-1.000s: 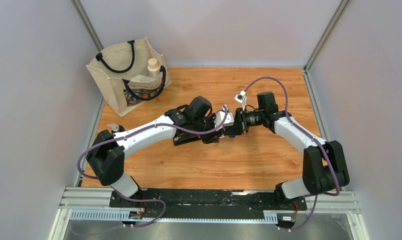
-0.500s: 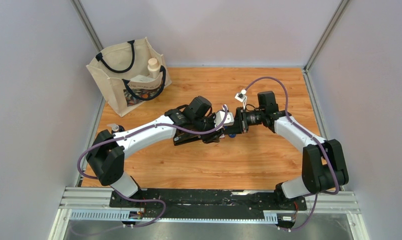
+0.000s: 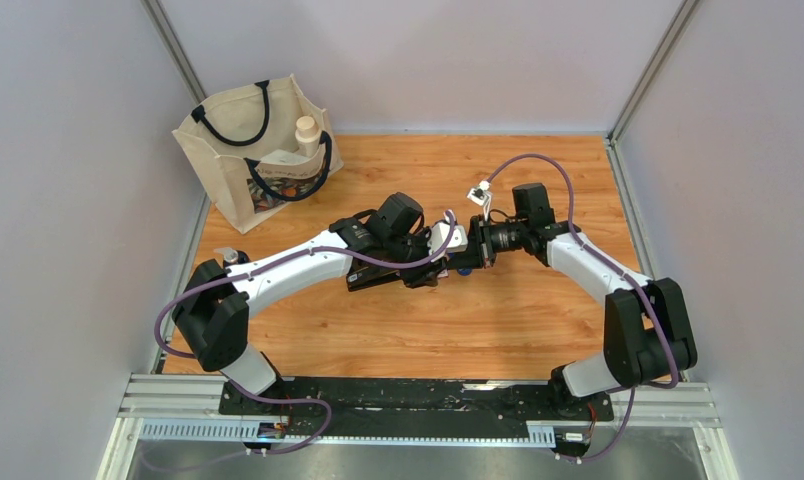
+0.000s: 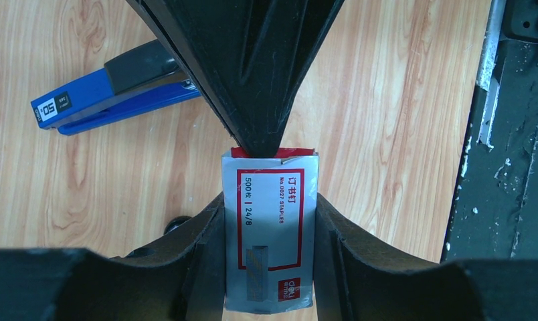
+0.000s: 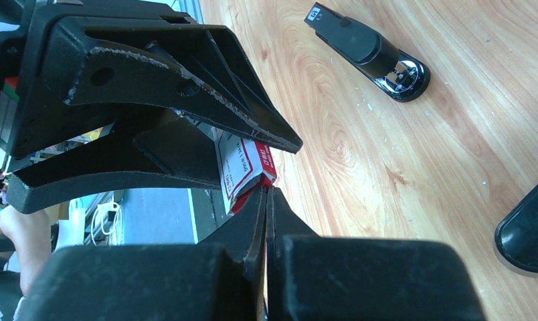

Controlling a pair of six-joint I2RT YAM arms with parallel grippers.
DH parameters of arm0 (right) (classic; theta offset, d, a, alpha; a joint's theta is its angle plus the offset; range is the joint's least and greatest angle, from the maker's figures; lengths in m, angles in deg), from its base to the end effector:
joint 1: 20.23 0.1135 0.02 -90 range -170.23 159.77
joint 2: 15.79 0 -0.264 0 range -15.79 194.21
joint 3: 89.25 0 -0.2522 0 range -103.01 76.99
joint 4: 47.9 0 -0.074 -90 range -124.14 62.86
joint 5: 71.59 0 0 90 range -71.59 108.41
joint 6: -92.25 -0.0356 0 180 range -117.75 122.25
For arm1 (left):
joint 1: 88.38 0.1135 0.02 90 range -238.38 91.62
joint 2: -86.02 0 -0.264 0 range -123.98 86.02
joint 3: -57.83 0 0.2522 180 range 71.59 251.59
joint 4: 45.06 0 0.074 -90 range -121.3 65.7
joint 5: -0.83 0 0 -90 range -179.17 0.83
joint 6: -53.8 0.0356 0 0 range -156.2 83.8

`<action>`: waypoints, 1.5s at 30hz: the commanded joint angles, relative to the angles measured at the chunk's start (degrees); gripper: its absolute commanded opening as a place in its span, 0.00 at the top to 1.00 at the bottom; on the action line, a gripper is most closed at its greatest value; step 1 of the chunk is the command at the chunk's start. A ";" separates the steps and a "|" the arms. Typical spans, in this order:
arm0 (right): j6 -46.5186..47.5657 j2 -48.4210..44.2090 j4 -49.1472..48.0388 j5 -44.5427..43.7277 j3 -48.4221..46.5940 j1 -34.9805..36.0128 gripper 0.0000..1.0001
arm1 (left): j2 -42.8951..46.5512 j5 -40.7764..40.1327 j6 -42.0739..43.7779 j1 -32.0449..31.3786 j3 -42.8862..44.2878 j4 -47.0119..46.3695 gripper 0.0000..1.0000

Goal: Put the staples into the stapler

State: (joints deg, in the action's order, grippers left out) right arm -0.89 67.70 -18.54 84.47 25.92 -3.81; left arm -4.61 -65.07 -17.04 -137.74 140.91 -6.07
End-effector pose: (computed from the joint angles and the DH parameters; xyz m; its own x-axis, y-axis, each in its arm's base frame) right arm 0.2672 0.1127 0.2294 -0.7504 -0.1980 -0.6307 -0.6610 0.2276 0.7150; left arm 0.2144 -0.2721 0.2670 -0.1592 0.6455 -0.7470 0.9823 0.1795 -0.0542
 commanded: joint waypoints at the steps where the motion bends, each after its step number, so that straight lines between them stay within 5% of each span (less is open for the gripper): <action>1: 0.85 -0.69 -0.48 2.50 -2.46 1.07 1.00 | 1.42 0.60 -1.23 0.06 0.73 -2.30 0.89; 13: 5.07 -6.67 0.14 -14.47 -1.05 1.15 1.00 | 1.25 0.42 -1.14 -0.03 0.38 -2.38 0.89; 26: 1.92 -5.26 0.58 -9.13 -2.01 -0.87 1.00 | 1.86 0.07 -0.70 -0.03 0.03 -2.56 0.89; 31: 0.94 -2.19 1.37 -2.61 -3.07 -0.87 0.77 | 2.04 -0.01 -0.79 -0.03 0.20 -2.47 0.89; 45: -0.11 -0.60 0.84 1.43 -3.07 -0.16 0.77 | 1.95 -0.37 -0.79 -0.03 0.38 -2.47 0.89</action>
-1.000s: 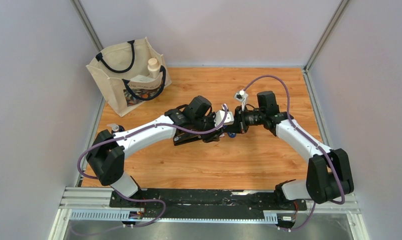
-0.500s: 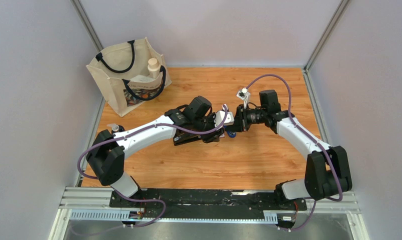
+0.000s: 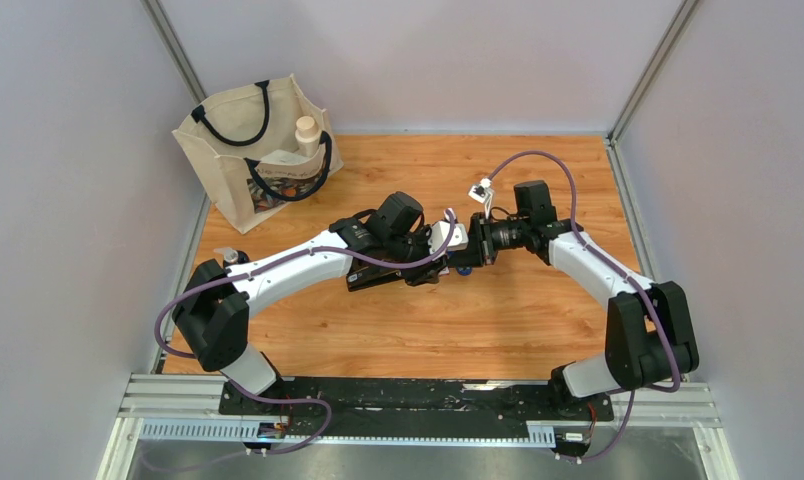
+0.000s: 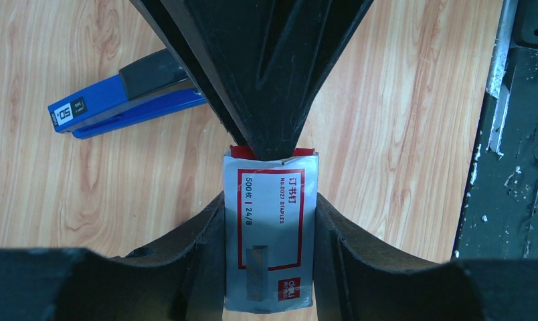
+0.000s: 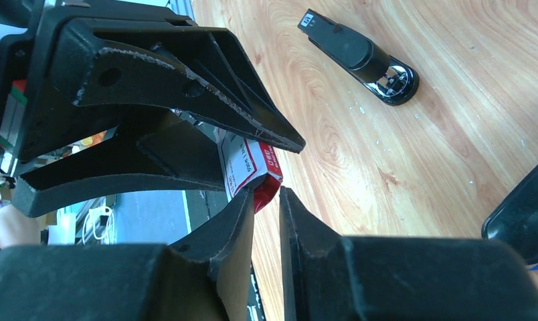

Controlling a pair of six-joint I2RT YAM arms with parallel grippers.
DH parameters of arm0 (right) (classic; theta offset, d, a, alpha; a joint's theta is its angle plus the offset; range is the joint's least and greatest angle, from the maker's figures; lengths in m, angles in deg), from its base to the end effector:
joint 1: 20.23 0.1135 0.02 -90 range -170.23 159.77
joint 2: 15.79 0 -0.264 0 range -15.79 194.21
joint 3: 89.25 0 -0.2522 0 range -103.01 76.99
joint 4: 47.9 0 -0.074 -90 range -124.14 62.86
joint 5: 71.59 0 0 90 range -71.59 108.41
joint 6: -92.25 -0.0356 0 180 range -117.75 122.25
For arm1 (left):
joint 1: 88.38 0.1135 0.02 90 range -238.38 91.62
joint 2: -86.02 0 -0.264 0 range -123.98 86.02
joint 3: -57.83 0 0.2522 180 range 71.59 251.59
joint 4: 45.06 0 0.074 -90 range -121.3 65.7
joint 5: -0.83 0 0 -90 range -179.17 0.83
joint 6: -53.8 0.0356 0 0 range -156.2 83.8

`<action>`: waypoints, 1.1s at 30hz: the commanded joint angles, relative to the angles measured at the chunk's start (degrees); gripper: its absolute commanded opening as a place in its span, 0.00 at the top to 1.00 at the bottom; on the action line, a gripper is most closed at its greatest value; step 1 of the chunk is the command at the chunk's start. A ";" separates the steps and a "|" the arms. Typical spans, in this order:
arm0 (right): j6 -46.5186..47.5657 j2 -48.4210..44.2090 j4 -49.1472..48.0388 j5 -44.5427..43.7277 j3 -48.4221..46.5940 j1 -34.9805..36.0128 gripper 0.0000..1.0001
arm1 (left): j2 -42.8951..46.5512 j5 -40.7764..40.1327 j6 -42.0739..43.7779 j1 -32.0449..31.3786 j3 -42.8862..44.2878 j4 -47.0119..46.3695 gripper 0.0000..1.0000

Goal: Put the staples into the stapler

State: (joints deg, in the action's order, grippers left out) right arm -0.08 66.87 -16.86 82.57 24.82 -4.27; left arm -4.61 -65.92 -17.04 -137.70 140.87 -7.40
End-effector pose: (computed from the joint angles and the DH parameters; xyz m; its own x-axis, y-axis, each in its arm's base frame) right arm 0.2681 0.1100 0.2365 -0.7398 -0.1932 -0.6445 -0.6719 0.2608 0.6932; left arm 0.2162 -0.2731 0.2684 -0.1491 0.6361 -0.7570 0.9812 0.1899 -0.0337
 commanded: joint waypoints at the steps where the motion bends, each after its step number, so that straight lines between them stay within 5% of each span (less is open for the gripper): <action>1: -1.01 0.32 -0.76 3.51 -2.07 0.38 0.77 | 1.86 0.49 -0.70 -0.07 0.33 -1.14 0.89; 10: 0.66 1.28 0.92 1.93 -2.59 1.87 0.87 | 1.95 0.49 -0.70 -0.07 0.33 -1.14 0.89; 13: 1.36 1.11 1.18 1.32 -2.60 2.05 1.00 | 1.95 0.49 -0.70 0.01 0.33 -1.22 0.89; 33: 8.22 -8.56 -1.11 -25.40 1.01 3.11 1.00 | 1.95 0.66 -0.79 -0.07 -0.11 -1.31 0.89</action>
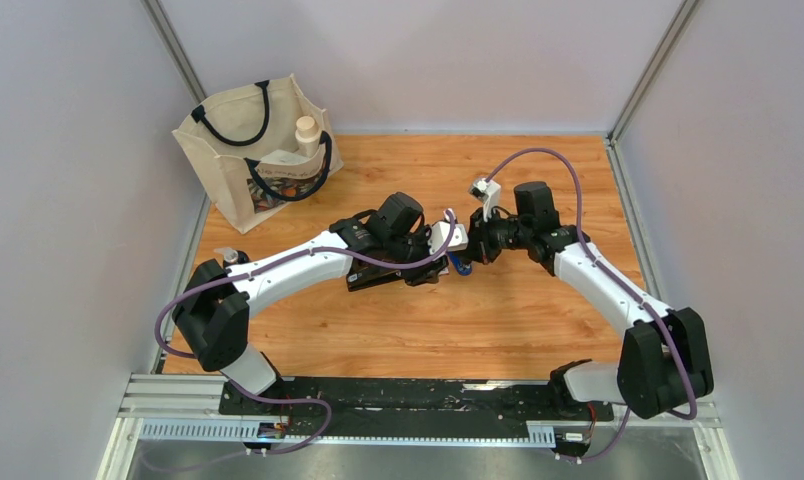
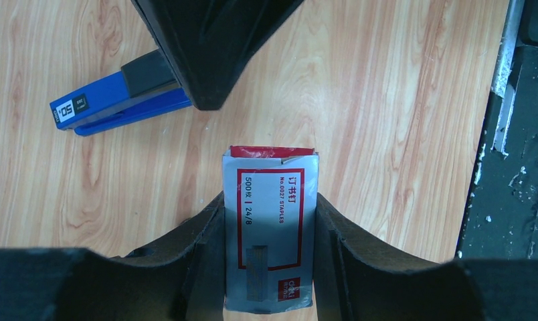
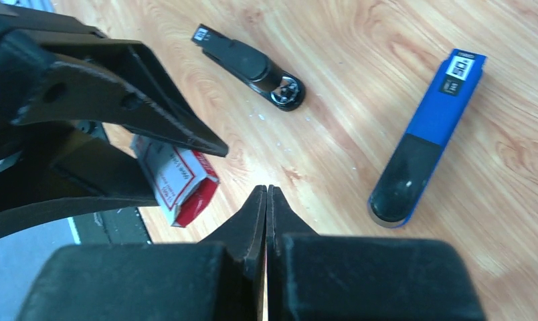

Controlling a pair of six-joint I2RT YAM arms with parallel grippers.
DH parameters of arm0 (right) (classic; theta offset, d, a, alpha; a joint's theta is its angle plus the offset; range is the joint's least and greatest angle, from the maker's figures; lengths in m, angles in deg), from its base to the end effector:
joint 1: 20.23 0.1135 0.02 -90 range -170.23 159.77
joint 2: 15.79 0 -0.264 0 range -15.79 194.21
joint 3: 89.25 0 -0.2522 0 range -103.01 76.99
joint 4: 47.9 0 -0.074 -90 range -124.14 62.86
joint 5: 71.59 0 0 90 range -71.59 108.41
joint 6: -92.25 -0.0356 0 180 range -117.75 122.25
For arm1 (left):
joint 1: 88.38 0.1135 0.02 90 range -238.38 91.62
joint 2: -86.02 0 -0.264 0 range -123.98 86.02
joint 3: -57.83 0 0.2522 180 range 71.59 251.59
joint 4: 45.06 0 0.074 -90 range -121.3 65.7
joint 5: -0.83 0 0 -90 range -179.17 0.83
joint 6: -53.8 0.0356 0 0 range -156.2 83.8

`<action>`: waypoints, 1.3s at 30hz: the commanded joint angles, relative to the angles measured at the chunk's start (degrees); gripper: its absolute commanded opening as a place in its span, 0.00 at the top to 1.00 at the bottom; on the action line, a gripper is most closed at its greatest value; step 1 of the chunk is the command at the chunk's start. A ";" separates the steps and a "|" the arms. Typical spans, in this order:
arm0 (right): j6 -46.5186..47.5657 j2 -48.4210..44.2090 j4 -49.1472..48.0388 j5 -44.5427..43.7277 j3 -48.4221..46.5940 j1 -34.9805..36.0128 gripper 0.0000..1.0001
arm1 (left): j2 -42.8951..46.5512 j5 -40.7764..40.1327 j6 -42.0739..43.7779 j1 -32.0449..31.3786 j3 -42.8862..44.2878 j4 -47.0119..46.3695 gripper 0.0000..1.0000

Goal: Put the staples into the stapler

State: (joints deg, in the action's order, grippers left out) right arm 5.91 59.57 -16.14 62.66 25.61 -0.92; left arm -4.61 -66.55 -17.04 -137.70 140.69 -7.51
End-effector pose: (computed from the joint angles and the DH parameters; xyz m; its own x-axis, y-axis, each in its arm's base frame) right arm 0.2517 0.1145 0.2576 -0.5836 -0.2529 -0.7717 -0.7652 0.4893 0.4183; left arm 0.2164 -0.2728 0.2674 -0.1502 0.6395 -0.7540 0.9799 0.1977 -0.0276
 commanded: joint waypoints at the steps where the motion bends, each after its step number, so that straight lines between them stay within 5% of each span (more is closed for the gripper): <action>1: 2.14 -1.17 -1.74 -5.23 0.14 -0.15 1.00 | 2.04 1.38 -0.96 -0.07 0.07 -1.20 0.89; 6: 1.09 0.40 -0.60 2.92 -1.09 -1.29 1.00 | 2.65 1.21 -0.79 -0.07 -0.46 -1.55 0.89; 9: 1.26 1.64 1.07 11.89 -1.89 -2.78 0.80 | 3.09 1.12 -0.70 -0.07 -0.72 -1.64 0.89; 12: 0.74 2.08 0.38 14.72 -1.28 -2.79 0.76 | 3.09 1.12 -0.61 -0.07 -0.55 -1.64 0.89; 39: -2.08 7.09 0.20 20.53 -2.33 -0.77 0.72 | 2.74 1.12 -0.70 -0.07 0.24 -1.29 0.89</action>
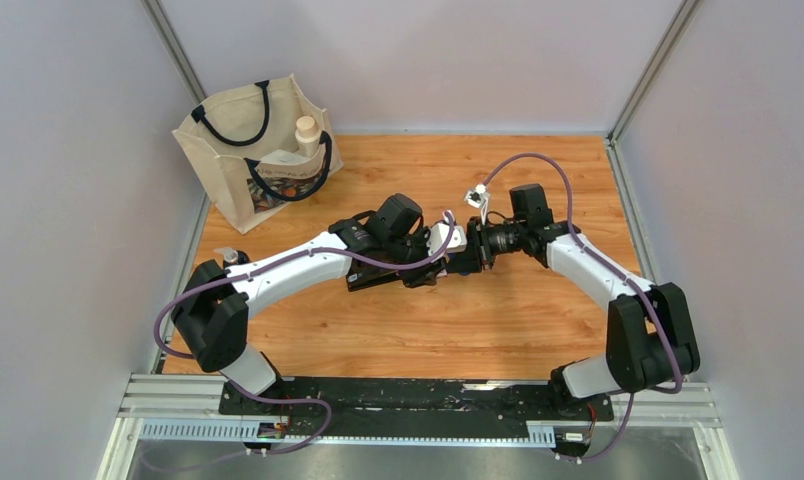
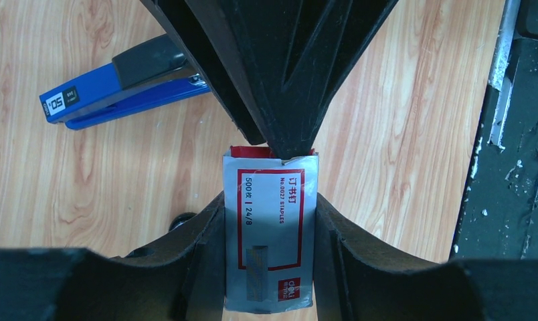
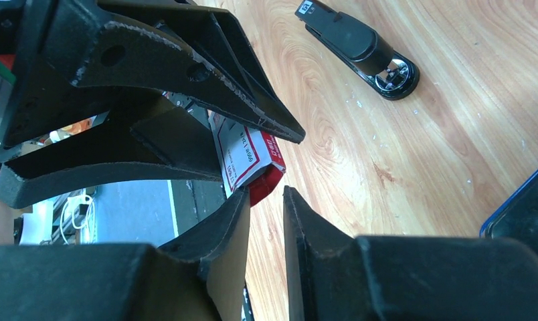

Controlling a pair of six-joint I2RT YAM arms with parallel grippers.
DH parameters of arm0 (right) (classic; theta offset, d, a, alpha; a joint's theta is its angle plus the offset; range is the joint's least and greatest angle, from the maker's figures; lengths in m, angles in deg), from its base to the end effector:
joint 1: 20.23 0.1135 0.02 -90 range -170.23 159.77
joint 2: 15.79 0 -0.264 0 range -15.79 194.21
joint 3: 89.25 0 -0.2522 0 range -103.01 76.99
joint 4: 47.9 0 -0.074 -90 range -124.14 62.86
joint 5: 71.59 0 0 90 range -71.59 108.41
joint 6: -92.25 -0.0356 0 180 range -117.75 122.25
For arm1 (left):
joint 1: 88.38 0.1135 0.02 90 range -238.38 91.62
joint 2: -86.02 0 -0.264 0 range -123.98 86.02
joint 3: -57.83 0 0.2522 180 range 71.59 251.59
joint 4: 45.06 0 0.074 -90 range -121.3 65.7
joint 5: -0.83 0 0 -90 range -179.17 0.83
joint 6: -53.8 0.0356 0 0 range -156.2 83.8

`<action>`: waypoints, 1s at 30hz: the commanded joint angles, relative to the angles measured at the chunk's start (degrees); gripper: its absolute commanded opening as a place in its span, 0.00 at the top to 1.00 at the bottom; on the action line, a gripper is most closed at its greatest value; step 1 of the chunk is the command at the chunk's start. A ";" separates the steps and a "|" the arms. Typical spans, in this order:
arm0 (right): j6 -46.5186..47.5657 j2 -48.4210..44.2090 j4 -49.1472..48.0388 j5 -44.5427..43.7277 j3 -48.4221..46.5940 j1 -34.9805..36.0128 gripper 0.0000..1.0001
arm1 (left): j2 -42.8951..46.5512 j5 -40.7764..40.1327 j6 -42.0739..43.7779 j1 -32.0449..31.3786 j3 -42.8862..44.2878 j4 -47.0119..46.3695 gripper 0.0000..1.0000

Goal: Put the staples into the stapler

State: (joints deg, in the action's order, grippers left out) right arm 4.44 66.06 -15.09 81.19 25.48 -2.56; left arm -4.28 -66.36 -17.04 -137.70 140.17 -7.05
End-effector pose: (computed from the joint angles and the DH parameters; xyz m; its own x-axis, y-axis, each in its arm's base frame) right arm 0.2601 0.1161 0.2343 -0.6964 -0.2402 -0.6762 -0.7175 0.2511 0.6497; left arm 0.2147 -0.2709 0.2658 -0.1556 0.6452 -0.7480 0.9801 0.1956 -0.0352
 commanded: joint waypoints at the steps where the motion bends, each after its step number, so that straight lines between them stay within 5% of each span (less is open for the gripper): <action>1: -0.79 0.95 -0.85 1.99 -2.20 0.87 0.72 | 2.41 0.84 -0.70 -0.07 0.77 -1.75 0.89; 30: -14.50 7.01 -9.82 12.10 -1.14 -0.27 0.73 | 2.15 0.66 -0.79 0.01 0.77 -1.93 0.89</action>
State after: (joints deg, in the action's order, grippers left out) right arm -7.49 72.62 -21.08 89.94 24.76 -3.54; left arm -3.82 -66.69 -17.04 -137.53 140.17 -6.68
